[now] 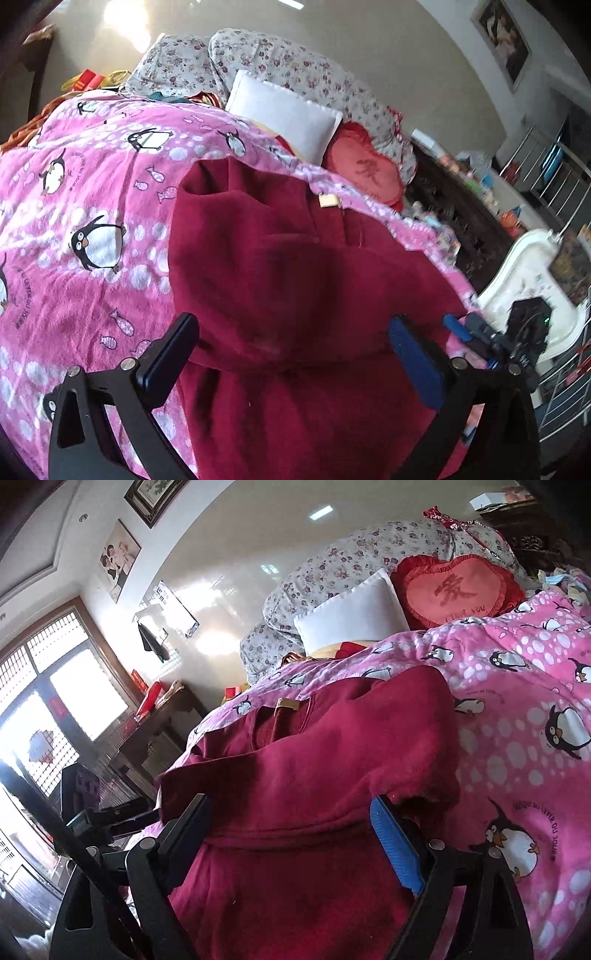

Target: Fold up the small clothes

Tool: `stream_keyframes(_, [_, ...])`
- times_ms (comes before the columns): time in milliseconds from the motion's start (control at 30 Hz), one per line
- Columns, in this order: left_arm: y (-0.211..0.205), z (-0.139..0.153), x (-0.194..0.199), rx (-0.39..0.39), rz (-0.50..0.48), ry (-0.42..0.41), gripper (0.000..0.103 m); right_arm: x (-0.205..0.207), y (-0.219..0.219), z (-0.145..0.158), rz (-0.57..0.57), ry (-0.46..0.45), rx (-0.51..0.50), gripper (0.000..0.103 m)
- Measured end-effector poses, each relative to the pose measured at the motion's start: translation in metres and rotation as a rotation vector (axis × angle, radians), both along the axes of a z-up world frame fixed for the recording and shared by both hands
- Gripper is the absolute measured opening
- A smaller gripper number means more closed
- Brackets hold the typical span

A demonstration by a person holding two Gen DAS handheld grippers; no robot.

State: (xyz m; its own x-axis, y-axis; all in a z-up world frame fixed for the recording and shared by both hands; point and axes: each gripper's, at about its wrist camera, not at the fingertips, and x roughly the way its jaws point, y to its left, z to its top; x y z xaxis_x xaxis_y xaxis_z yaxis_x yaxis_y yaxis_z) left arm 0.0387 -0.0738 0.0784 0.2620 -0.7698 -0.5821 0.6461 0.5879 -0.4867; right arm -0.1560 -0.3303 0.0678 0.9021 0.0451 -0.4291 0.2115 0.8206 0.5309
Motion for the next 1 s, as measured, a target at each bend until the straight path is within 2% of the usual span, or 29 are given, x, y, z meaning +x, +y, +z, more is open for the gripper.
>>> stream_keyframes(267, [-0.012, -0.008, 0.011, 0.121, 0.100, -0.087, 0.103, 0.001, 0.000, -0.001, 0.004, 0.004, 0.008, 0.091])
stream_keyframes(433, [-0.037, -0.014, 0.007, 0.199, 0.085, -0.145, 0.102, 0.002, 0.003, -0.001, 0.007, 0.009, -0.004, 0.091])
stream_keyframes(500, [-0.047, -0.015, 0.003, 0.227, 0.071, -0.172, 0.078, 0.002, 0.004, 0.000, 0.006, 0.006, -0.011, 0.091])
stream_keyframes(533, [-0.053, -0.016, 0.002, 0.268, 0.071, -0.185, 0.038, 0.000, 0.005, 0.003, -0.002, 0.001, -0.014, 0.091])
stream_keyframes(567, [-0.059, -0.017, 0.002, 0.317, 0.080, -0.192, 0.017, -0.001, 0.005, 0.005, -0.011, -0.003, -0.015, 0.091])
stream_keyframes(667, [-0.057, -0.009, 0.007, 0.302, 0.105, -0.165, 0.013, -0.009, 0.004, 0.018, -0.059, -0.014, -0.034, 0.091])
stream_keyframes(767, [-0.047, 0.018, 0.011, 0.279, 0.125, -0.211, 0.012, -0.017, 0.004, 0.038, -0.114, -0.017, -0.097, 0.091])
stream_keyframes(867, [-0.035, 0.037, 0.016, 0.281, 0.163, -0.264, 0.012, -0.011, 0.006, 0.060, -0.219, 0.090, -0.252, 0.089])
stream_keyframes(933, [-0.027, 0.036, 0.023, 0.278, 0.164, -0.249, 0.012, -0.001, 0.005, 0.068, -0.231, 0.138, -0.310, 0.074])
stream_keyframes(1000, [-0.026, 0.024, 0.027, 0.302, 0.170, -0.224, 0.012, 0.012, 0.002, 0.071, -0.217, 0.161, -0.328, 0.065])
